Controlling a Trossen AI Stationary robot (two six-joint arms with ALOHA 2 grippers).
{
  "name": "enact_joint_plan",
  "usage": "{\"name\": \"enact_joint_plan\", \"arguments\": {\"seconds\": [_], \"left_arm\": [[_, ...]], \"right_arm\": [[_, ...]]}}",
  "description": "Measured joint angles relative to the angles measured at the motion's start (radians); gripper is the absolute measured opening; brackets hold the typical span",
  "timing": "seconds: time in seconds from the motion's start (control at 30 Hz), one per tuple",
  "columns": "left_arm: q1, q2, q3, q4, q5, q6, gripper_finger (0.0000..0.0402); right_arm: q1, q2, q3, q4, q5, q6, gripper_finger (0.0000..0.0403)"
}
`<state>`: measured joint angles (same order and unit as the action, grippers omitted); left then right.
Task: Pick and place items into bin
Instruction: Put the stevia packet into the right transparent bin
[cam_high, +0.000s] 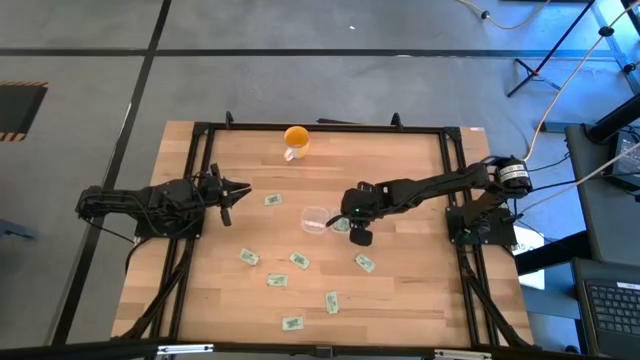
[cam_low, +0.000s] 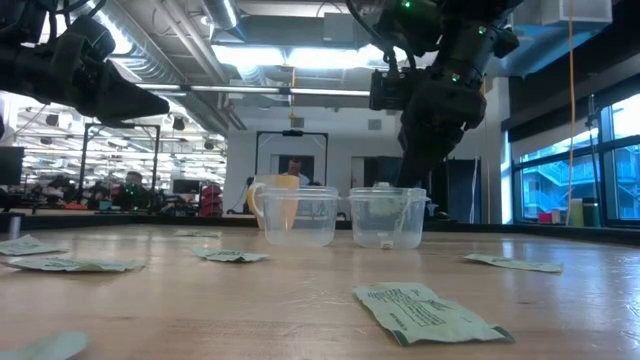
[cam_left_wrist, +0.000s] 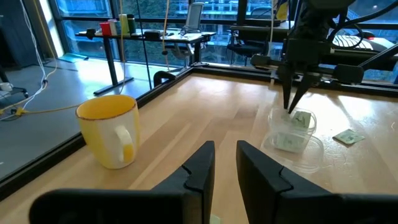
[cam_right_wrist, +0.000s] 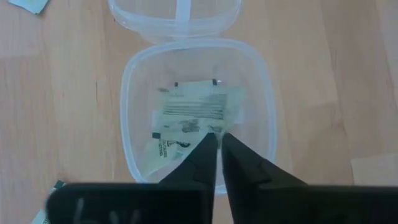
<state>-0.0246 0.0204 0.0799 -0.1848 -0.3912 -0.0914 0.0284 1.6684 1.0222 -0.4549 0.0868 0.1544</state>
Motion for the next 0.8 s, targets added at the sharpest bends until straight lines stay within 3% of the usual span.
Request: {"name": "enact_joint_plan", "arguments": {"seconds": [0.3,0.6,0.8], "left_arm": [[0.0,0.0,0.0,0.0,0.0,0.0,0.0061],[0.0,0.0,0.0,0.0,0.0,0.0,0.0061],[0.0,0.0,0.0,0.0,0.0,0.0,0.0061]], "right_arm": [[0.0,-0.05,0.029,-0.092,0.001,0.025,0.0113],[0.088,-0.217,0.059,-0.292,-0.009,0.213,0.0117],[0.213,-0.217,0.032,-0.25,-0.009,0.227,0.0117]]}}
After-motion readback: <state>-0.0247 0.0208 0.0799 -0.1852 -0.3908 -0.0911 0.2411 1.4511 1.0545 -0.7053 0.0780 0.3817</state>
